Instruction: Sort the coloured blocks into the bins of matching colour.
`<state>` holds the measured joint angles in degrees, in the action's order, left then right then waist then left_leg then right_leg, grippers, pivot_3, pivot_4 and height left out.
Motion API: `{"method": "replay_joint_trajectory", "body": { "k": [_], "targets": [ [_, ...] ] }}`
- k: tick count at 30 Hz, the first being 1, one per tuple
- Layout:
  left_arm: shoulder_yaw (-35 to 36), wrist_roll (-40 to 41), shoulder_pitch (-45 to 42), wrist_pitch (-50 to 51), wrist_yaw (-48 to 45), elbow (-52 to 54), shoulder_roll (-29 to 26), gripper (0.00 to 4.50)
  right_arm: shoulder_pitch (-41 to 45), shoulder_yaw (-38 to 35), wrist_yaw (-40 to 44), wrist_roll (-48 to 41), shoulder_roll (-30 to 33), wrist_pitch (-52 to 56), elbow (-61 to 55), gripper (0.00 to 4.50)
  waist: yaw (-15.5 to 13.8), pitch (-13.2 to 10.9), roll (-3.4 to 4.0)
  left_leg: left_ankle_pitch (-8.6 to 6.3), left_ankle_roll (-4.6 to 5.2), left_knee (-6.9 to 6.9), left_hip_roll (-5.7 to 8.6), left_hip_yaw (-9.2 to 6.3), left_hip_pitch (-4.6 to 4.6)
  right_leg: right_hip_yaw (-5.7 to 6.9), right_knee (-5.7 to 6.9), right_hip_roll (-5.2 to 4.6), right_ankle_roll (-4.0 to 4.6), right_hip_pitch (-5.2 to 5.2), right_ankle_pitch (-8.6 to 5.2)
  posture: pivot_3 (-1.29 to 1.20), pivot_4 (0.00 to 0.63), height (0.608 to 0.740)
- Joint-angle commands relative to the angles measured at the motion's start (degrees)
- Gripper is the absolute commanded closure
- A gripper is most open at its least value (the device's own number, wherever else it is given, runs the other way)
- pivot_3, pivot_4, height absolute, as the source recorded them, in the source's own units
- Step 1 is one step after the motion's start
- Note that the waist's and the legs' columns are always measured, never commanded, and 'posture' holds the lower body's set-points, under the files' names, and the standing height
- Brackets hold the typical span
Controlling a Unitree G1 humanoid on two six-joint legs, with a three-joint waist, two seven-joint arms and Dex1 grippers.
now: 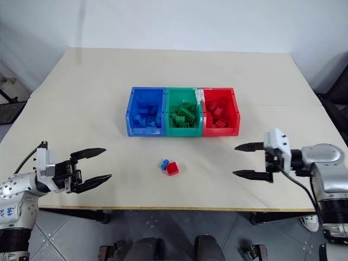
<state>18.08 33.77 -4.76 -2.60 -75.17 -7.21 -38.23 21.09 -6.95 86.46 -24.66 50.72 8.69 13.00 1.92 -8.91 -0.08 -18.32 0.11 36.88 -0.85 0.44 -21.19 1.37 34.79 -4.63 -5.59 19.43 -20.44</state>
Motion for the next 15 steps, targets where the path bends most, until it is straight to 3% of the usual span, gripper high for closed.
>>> {"method": "replay_joint_trajectory", "body": {
  "k": [1, 7, 15],
  "targets": [
    [1.5, 1.0, 2.1, -0.5, 1.4, 4.5, 0.4, 0.0, -0.5, -3.1, 4.4, -2.6, 1.9, -1.9, 2.8, 0.02, -0.2, 0.0, 0.0, 0.0, 0.0, 0.0, 0.0, -0.01, 0.0, 0.0, -0.01, 0.0, 0.0, -0.01, 0.0, 0.0, 0.15, 0.74],
    [-0.3, 0.1, 6.2, 0.8, 6.1, 13.9, 1.7, 0.0, 1.0, -1.8, 2.8, -1.0, 2.2, -3.4, 5.0, 0.02, -0.4, 0.0, 0.03, -0.04, 0.06, 0.05, 0.03, -0.03, -0.04, -0.13, -0.18, -0.04, 0.02, -0.03, -0.01, 0.0, 0.15, 0.74],
    [-12.0, -8.7, 0.2, 10.5, 19.6, 23.3, 3.0, 0.0, 3.9, 0.7, 0.9, -0.2, 0.6, -2.4, 4.5, 0.02, -0.5, -0.1, 0.15, -0.04, 0.06, 0.09, 0.05, -0.03, -0.04, -0.15, -0.19, -0.02, 0.02, -0.09, -0.01, 0.0, 0.15, 0.74]
  ]
}}
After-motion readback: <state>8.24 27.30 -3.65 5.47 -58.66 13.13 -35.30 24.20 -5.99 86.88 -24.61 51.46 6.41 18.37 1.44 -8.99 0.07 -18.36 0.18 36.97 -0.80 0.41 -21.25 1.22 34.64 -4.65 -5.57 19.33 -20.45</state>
